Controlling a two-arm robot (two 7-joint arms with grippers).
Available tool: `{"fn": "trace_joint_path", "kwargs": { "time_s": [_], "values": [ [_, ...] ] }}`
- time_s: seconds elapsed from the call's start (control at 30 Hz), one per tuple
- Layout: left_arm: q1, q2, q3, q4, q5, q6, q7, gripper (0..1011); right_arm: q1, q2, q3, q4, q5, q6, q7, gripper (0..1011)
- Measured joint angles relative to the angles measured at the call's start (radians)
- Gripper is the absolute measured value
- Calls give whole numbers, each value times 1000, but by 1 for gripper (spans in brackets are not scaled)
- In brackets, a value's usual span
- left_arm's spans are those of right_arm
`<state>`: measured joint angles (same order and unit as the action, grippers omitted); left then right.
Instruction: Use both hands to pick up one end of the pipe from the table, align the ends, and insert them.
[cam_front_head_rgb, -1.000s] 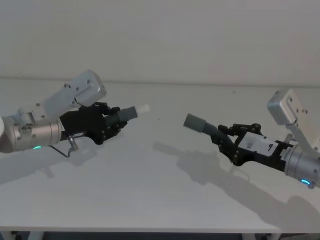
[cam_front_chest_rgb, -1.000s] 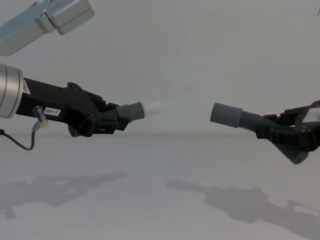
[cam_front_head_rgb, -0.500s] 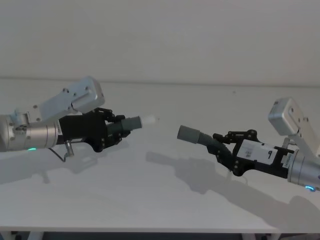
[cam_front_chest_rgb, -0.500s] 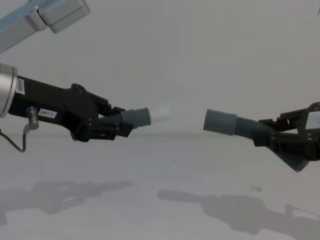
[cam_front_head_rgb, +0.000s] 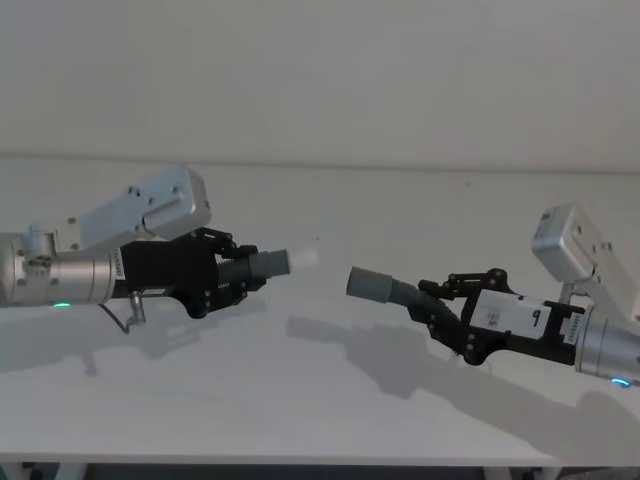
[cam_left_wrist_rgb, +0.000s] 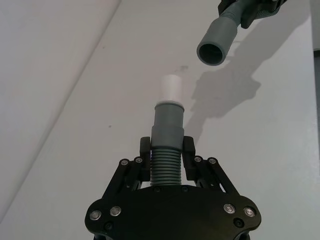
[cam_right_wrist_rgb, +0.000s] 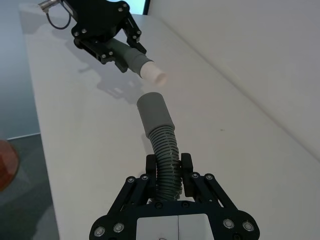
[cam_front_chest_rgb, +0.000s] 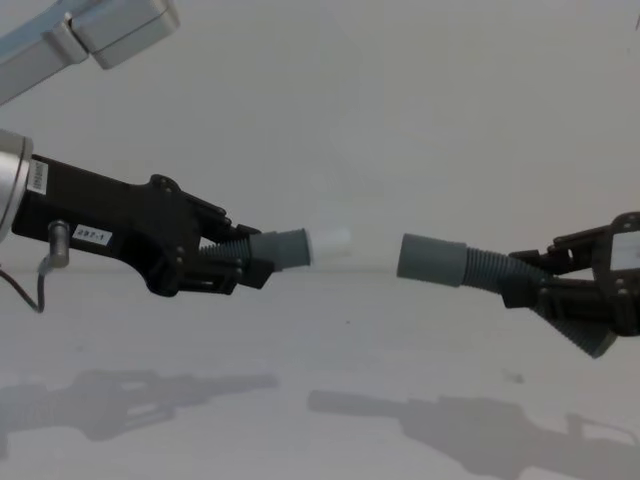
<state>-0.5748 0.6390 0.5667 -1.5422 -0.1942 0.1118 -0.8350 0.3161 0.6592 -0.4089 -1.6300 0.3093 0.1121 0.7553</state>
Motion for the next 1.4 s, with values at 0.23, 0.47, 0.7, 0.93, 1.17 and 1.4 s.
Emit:
{"fn": "trace_joint_path", "kwargs": {
  "time_s": [0.23,0.47,0.7,0.93,1.17,1.4],
  "values": [
    [-4,3,8,0,-8,-6,-10,364,8,8,-15,1,6,1,16,290],
    [-7,5,14,2,-18,-10,-16,364,14,11,-25,4,8,6,19,290],
    [-12,7,22,8,-28,-12,-26,364,25,12,-38,9,5,16,15,290],
    [-20,9,33,15,-38,-15,-41,364,36,13,-50,13,-4,24,7,290],
    [-28,9,42,19,-43,-16,-51,364,44,16,-58,14,-7,30,1,290],
    [-37,9,54,25,-45,-16,-59,364,48,20,-64,13,-7,35,-4,290]
  ]
}}
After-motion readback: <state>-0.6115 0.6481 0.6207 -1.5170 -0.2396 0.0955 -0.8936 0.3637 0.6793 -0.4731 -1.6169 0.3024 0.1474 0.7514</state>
